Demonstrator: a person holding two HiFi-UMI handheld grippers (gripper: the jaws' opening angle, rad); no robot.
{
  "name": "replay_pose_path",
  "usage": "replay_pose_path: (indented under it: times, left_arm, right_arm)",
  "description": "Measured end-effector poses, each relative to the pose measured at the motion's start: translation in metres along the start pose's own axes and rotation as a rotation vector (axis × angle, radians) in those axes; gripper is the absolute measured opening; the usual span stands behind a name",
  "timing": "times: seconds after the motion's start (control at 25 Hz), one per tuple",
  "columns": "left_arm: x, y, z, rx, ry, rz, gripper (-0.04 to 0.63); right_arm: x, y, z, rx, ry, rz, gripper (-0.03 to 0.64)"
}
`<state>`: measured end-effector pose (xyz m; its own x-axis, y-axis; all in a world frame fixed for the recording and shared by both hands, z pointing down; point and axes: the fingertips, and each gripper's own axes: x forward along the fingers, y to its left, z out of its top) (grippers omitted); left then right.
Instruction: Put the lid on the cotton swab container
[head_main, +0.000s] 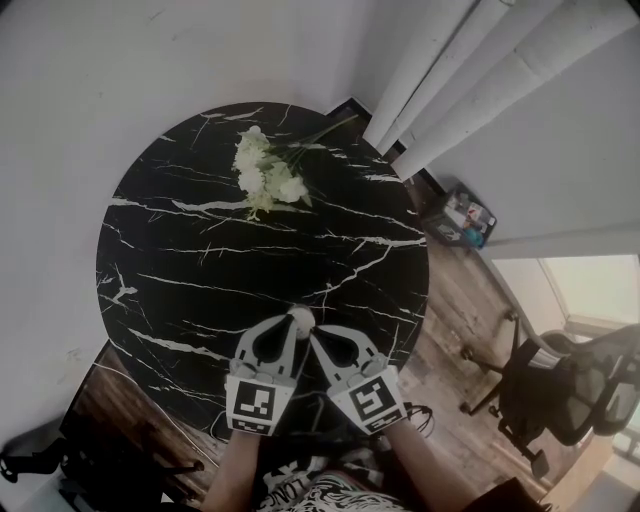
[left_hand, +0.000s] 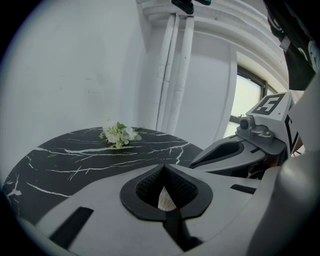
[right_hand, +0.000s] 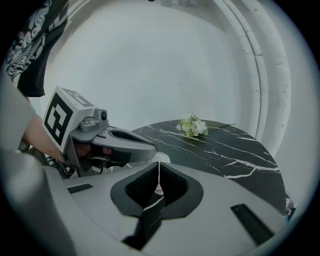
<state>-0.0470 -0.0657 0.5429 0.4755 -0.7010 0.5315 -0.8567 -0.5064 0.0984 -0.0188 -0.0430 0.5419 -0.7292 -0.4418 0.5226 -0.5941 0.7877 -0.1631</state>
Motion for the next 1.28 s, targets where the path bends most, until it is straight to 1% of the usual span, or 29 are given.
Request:
replay_pose_path:
  times: [0.12,0.32,0.6,0.72,0.84,1.04,1.28]
  left_arm:
    - [0.0,0.001,0.001,0.009,0.004,0.003,0.014]
    - [-0.005,0.001,0.007,0.008,-0.018,0.014,0.014]
    - [-0.019,0.003,0.019,0.019,-0.05,0.031,0.014]
    - [-0.027,0.001,0.024,0.033,-0.063,0.036,0.014]
    - [-0.034,-0.001,0.03,0.043,-0.081,0.041,0.014]
    - [-0.047,-0.007,0.039,0.067,-0.108,0.041,0.014]
    - [-0.068,-0.018,0.051,0.092,-0.148,0.047,0.014]
  right_arm:
    - [0.0,-0.001,0.0,-0.018,0.022,-0.001,0.018]
    - [-0.004,-0.002,0.004,0.02,-0.01,-0.032,0.018]
    - [-0.02,-0.008,0.012,0.028,-0.038,-0.07,0.018]
    - [-0.028,-0.009,0.016,0.022,-0.054,-0.096,0.018]
    - [-0.039,-0.011,0.02,0.052,-0.081,-0.131,0.018]
    - [-0.058,-0.006,0.023,0.005,-0.077,-0.169,0.018]
    - [-0.084,-0.005,0.036,0.015,-0.133,-0.228,0.018]
